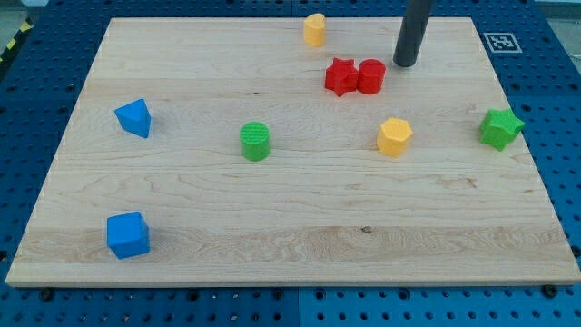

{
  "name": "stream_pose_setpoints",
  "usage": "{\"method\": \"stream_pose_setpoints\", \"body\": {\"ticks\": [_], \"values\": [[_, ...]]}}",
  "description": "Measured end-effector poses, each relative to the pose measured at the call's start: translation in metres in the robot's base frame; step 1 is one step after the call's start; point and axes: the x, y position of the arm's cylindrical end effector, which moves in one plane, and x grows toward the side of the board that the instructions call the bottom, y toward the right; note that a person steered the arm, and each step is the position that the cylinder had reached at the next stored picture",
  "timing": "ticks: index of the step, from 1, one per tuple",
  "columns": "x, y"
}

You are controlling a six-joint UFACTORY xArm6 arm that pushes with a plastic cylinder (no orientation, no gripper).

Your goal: Place the yellow hexagon right to the green circle

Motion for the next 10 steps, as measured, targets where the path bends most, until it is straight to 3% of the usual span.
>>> {"method": "stream_pose_setpoints", "body": {"ticks": [6,7,9,10], "values": [[0.117,0.012],[0.123,-0.021],[0.143,-0.019],[0.147,-0.052]]}}
